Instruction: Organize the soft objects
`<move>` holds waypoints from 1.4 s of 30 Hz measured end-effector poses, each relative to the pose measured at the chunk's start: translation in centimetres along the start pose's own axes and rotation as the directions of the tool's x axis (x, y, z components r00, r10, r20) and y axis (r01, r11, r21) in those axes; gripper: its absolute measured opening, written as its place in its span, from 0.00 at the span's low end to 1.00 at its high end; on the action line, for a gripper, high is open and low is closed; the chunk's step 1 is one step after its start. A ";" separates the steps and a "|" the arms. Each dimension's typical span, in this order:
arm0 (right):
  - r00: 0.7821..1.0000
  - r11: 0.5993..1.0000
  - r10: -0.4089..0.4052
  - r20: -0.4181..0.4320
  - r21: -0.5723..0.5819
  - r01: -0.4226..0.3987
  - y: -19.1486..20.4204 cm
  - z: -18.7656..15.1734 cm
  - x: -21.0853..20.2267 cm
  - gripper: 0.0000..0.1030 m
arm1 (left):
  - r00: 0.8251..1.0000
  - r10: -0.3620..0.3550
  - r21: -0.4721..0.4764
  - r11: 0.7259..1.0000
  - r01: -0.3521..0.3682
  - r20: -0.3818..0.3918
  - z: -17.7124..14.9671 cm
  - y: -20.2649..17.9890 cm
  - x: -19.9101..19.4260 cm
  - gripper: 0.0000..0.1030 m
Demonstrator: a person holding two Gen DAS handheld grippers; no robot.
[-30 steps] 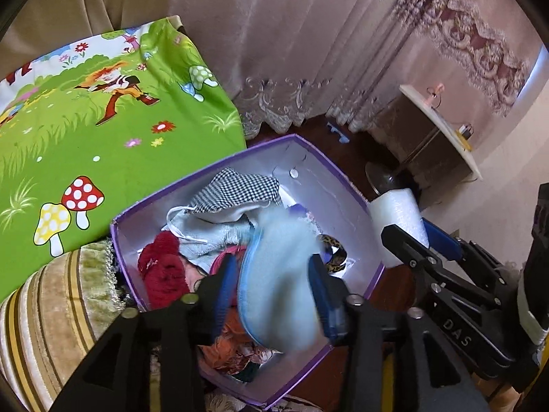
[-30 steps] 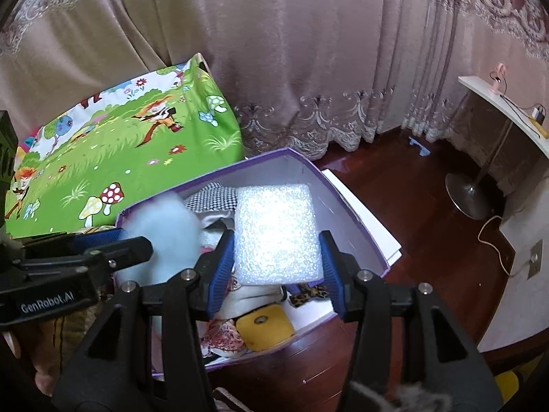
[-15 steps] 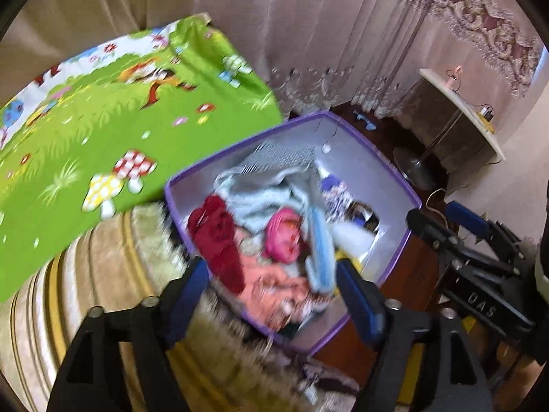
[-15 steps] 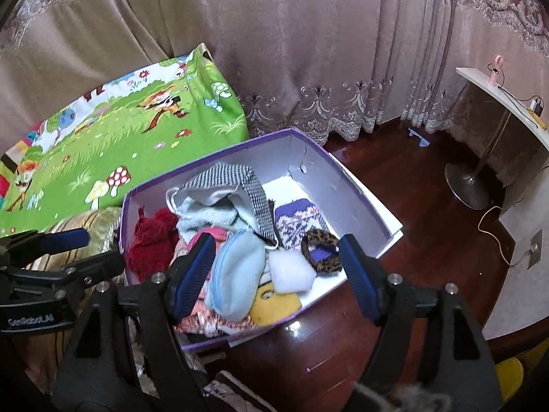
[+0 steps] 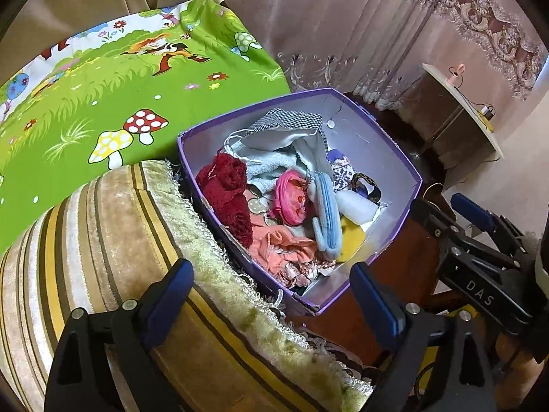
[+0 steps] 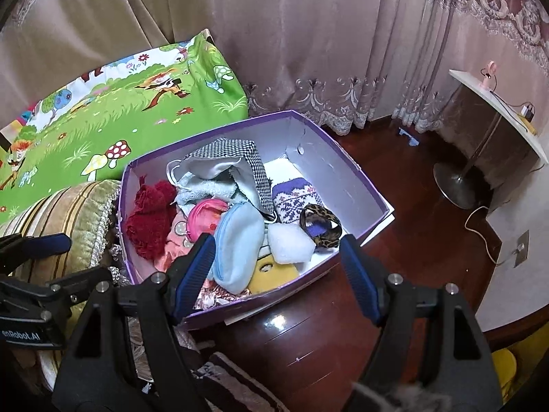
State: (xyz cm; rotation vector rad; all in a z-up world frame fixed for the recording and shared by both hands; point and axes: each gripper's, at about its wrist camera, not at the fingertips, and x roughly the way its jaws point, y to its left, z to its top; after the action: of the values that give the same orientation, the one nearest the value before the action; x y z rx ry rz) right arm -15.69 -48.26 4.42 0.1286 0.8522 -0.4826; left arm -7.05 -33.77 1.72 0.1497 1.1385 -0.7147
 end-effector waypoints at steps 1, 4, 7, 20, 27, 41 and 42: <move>1.000 1.000 0.002 0.000 0.000 -0.002 0.1 0.1 0.0 0.75 | 1.000 -0.003 -0.001 1.000 0.003 -0.001 0.0 0.0 0.1 0.93; 1.000 1.000 0.004 -0.002 -0.006 -0.004 0.3 0.2 0.0 0.75 | 1.000 -0.005 0.000 1.000 0.005 -0.002 -0.1 0.1 0.3 0.93; 1.000 1.000 0.011 -0.013 -0.006 -0.011 0.3 0.1 0.3 0.75 | 1.000 -0.014 -0.011 1.000 0.015 0.002 -0.1 0.3 0.2 0.93; 0.998 1.000 0.031 -0.047 0.000 -0.031 0.6 -0.3 1.0 0.75 | 1.000 -0.017 -0.032 0.999 0.017 0.008 -0.1 0.5 0.3 0.93; 0.998 0.999 0.040 -0.046 0.010 -0.040 0.3 -0.2 0.5 0.75 | 1.000 -0.016 -0.044 0.999 0.016 0.013 -0.1 0.6 0.4 0.93; 0.998 0.999 0.044 -0.048 0.013 -0.044 0.2 0.2 0.2 0.75 | 1.000 -0.018 -0.051 0.999 0.019 0.016 0.0 0.6 0.4 0.93; 0.998 0.999 0.044 -0.049 0.011 -0.044 0.2 0.2 0.1 0.75 | 1.000 -0.018 -0.052 0.998 0.019 0.015 0.0 0.6 0.4 0.93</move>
State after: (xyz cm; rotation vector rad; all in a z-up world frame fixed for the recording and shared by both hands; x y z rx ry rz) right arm -15.43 -48.22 4.43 0.1690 0.8935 -0.4442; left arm -6.58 -33.46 1.26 0.0900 1.1444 -0.7009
